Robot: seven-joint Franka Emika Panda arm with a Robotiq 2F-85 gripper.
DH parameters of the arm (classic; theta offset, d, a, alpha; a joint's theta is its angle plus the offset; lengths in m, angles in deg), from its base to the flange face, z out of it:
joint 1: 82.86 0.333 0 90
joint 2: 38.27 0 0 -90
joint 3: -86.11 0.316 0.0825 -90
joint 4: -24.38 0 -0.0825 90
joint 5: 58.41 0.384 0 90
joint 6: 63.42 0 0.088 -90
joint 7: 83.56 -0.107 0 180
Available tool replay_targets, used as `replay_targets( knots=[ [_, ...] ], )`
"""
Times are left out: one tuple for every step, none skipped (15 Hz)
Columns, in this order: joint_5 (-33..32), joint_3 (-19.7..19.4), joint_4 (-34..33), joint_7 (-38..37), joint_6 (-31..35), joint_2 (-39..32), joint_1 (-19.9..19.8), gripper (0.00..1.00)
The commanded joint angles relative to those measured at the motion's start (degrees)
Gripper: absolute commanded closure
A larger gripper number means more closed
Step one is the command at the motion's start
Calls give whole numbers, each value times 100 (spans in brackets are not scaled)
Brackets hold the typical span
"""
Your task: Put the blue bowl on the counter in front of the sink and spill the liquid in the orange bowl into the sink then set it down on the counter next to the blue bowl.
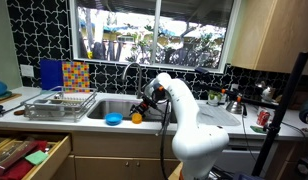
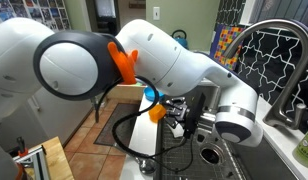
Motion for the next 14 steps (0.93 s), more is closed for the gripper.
replay_targets(
  knots=[
    [-234,-39,76,64,147,190,77,54],
    [-263,-36,89,58,148,227,90,54],
    [-295,-33,115,66,164,273,108,53],
    [-338,-35,129,84,189,310,129,54],
    [-374,-33,146,83,216,344,147,53],
    [-402,-28,159,79,249,376,161,50],
    [-427,-22,159,80,279,399,178,47],
    [-457,-22,161,80,315,423,197,44],
    [-492,-22,157,74,337,442,215,36],
    [-525,-23,161,74,384,468,235,37],
    [-560,-25,182,72,439,509,259,35],
    [-601,-20,192,50,467,541,275,27],
    [-645,-16,196,57,519,570,292,26],
    [-673,-15,207,42,561,609,308,23]
  ],
)
